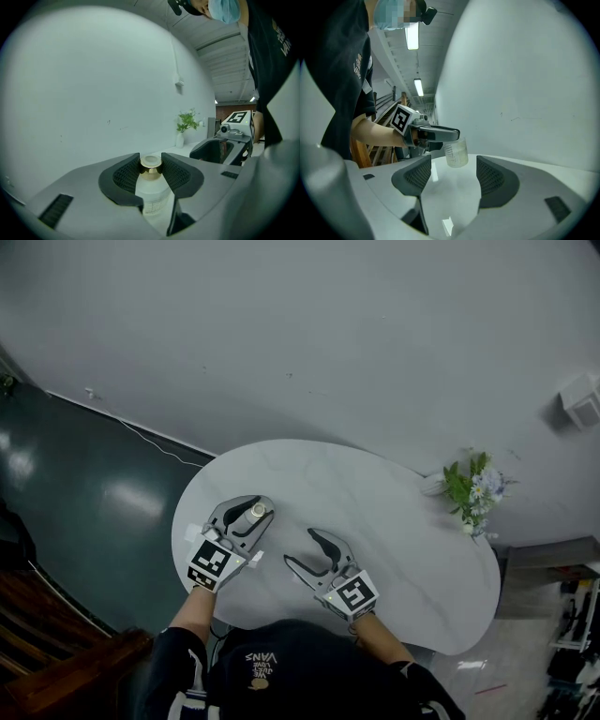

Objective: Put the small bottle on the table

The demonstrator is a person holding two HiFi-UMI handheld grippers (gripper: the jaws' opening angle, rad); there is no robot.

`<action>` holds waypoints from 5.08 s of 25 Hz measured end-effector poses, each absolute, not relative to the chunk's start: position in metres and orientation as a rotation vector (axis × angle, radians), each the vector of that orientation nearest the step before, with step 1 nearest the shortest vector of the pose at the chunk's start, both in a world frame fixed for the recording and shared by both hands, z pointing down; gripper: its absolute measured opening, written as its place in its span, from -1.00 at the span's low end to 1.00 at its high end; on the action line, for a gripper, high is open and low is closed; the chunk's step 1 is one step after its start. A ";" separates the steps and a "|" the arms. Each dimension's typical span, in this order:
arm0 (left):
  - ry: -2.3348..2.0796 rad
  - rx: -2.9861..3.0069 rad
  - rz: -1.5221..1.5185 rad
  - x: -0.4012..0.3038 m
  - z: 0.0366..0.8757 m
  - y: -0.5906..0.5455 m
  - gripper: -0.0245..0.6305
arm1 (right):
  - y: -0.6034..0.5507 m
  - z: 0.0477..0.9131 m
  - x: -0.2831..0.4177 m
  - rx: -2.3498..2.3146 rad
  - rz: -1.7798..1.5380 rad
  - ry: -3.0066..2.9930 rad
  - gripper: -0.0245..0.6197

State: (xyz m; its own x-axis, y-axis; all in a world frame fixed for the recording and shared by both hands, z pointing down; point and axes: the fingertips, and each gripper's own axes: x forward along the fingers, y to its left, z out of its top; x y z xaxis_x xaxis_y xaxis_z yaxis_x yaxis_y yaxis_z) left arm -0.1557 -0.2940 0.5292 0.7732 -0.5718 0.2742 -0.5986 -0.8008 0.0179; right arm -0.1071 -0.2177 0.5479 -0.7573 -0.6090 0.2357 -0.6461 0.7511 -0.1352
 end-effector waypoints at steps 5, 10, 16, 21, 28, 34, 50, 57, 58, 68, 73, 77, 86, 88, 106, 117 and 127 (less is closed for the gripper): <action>-1.032 2.805 0.397 -0.168 0.552 -0.314 -0.44 | -0.214 0.557 -0.101 1.014 0.358 -2.719 -0.09; -1.104 2.801 0.417 -0.182 0.568 -0.330 -0.44 | -0.210 0.567 -0.103 1.007 0.391 -2.697 -0.09; -1.170 2.784 0.410 -0.190 0.585 -0.353 -0.44 | -0.208 0.571 -0.110 0.997 0.428 -2.694 -0.09; -1.201 2.761 0.400 -0.194 0.596 -0.370 -0.44 | -0.206 0.573 -0.108 1.008 0.460 -2.670 -0.09; -1.236 2.730 0.397 -0.200 0.607 -0.387 -0.44 | -0.209 0.579 -0.100 1.022 0.428 -2.664 -0.09; -1.225 2.705 0.381 -0.199 0.613 -0.390 -0.44 | -0.211 0.582 -0.098 1.039 0.449 -2.649 -0.09; -1.228 2.739 0.330 -0.194 0.614 -0.387 -0.37 | -0.217 0.575 -0.095 1.062 0.465 -2.661 -0.09; -1.222 2.739 0.308 -0.192 0.611 -0.376 -0.10 | -0.217 0.569 -0.093 1.078 0.457 -2.670 -0.10; -1.228 2.741 0.302 -0.193 0.609 -0.374 -0.08 | -0.218 0.567 -0.092 1.084 0.458 -2.666 -0.10; -1.302 2.788 0.250 -0.201 0.568 -0.343 -0.07 | -0.214 0.551 -0.091 1.084 0.410 -2.696 -0.10; -1.318 2.795 0.250 -0.196 0.552 -0.315 -0.09 | -0.211 0.538 -0.087 1.088 0.355 -2.721 -0.10; -1.333 2.791 0.251 -0.189 0.542 -0.293 -0.33 | -0.206 0.527 -0.083 1.078 0.310 -2.757 -0.25; -1.383 2.801 0.216 -0.165 0.510 -0.251 -0.60 | -0.192 0.508 -0.061 1.063 0.236 -2.814 -0.69; -1.413 2.806 0.219 -0.159 0.504 -0.242 -0.65 | -0.186 0.503 -0.056 1.037 0.205 -2.852 -0.71; -1.583 2.701 0.107 -0.111 0.471 -0.145 -0.83 | -0.117 0.484 -0.005 0.857 0.131 -2.961 -0.77; -1.625 2.652 0.072 -0.083 0.472 -0.082 -0.85 | -0.070 0.479 0.019 0.778 0.106 -3.012 -0.77; -1.642 2.637 0.044 -0.050 0.474 -0.038 -0.85 | -0.035 0.487 0.039 0.710 0.107 -3.018 -0.77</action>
